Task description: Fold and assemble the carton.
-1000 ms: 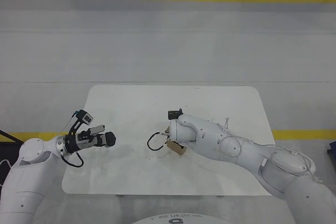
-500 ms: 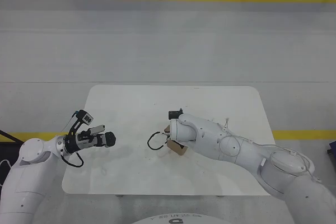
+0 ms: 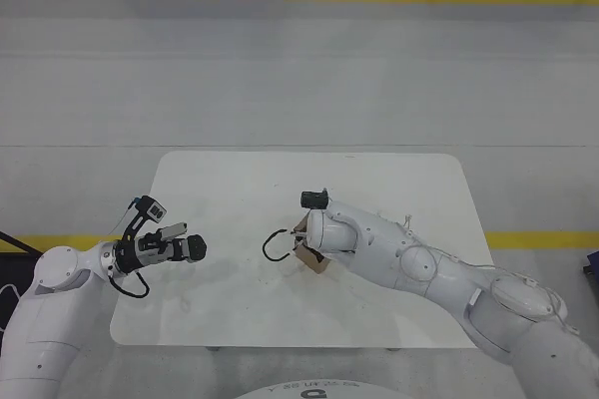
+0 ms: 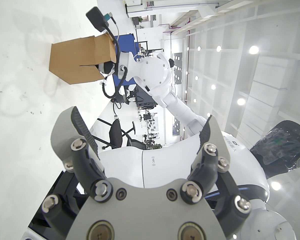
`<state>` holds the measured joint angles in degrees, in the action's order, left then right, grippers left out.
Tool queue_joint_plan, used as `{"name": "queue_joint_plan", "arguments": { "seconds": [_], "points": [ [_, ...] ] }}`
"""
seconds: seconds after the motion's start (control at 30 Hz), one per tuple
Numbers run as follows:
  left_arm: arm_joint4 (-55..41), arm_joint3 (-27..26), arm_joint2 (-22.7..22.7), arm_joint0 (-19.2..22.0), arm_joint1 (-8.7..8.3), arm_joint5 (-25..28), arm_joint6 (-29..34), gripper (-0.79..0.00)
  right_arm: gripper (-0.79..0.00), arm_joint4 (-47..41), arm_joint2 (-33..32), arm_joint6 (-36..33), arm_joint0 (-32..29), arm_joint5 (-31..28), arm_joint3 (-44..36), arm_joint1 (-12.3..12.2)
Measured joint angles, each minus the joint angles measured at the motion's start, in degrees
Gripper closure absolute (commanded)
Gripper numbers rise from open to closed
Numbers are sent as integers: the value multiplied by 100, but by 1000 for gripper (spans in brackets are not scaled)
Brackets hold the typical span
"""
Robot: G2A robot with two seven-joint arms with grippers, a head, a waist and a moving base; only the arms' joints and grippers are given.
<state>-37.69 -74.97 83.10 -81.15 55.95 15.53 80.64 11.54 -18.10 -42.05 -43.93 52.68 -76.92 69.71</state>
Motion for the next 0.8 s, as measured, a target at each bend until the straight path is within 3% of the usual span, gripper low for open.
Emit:
{"name": "queue_joint_plan", "arguments": {
  "seconds": [0.2, 0.33, 0.57, 0.8],
  "points": [
    [0, 0, 0, 0, 0, 0, 0, -785, 0, -102, -933, 853, -822, -307, -982, -467],
    [0, 0, 0, 0, 0, 0, 0, -785, 0, -191, -1718, 1499, -1593, -855, -1712, -788],
    [0, 0, 0, 0, 0, 0, 0, -785, 0, -519, -3205, 2810, -3343, -2420, -2764, -1217],
    [0, 0, 0, 0, 0, 0, 0, -785, 0, -1238, -4294, 2936, -4464, -4173, -2788, -1413]
  ]
}}
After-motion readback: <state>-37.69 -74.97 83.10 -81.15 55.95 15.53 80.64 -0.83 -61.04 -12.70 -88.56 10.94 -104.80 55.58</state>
